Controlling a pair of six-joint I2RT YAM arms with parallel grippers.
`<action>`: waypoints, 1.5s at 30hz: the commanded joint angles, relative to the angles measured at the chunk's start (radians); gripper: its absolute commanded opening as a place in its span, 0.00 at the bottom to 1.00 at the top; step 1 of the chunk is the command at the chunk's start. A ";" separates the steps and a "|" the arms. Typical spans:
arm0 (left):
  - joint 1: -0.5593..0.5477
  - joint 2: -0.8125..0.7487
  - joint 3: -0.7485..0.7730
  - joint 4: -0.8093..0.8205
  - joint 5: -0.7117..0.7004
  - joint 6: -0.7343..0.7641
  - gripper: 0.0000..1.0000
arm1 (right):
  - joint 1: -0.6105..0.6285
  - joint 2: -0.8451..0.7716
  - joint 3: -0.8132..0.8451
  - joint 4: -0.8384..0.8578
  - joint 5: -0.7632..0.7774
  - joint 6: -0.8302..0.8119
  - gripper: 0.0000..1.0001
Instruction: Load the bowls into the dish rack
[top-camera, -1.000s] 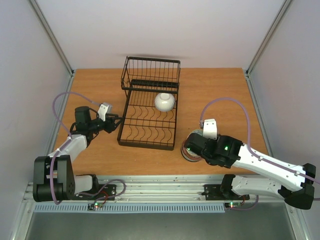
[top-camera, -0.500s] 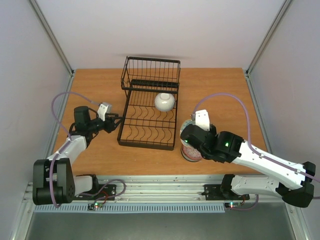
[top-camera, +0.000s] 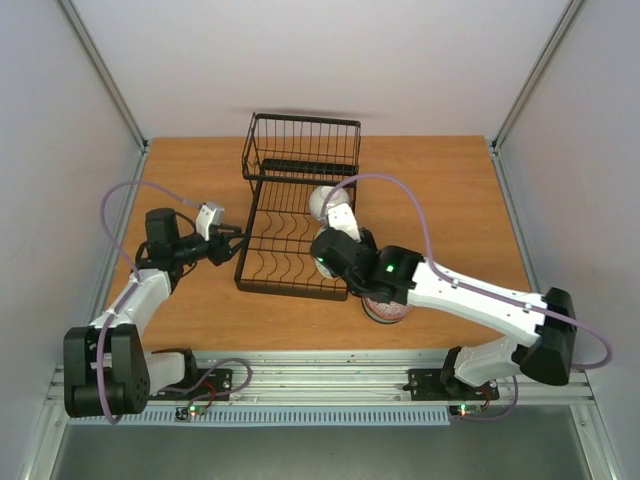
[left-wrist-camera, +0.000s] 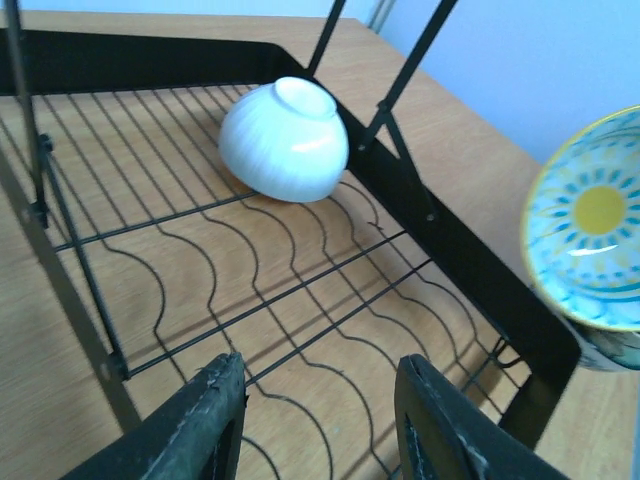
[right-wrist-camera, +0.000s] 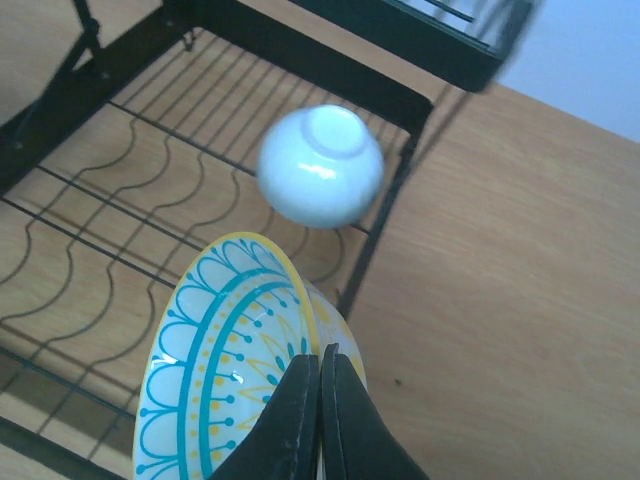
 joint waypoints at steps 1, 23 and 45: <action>-0.014 0.015 0.059 -0.084 0.123 0.001 0.43 | -0.006 0.081 0.079 0.170 -0.038 -0.084 0.01; -0.164 0.095 0.127 -0.191 0.031 0.064 0.45 | -0.019 0.300 0.282 0.292 -0.212 -0.167 0.01; -0.175 0.119 0.145 -0.194 0.032 0.057 0.00 | -0.017 0.324 0.263 0.342 -0.326 -0.157 0.01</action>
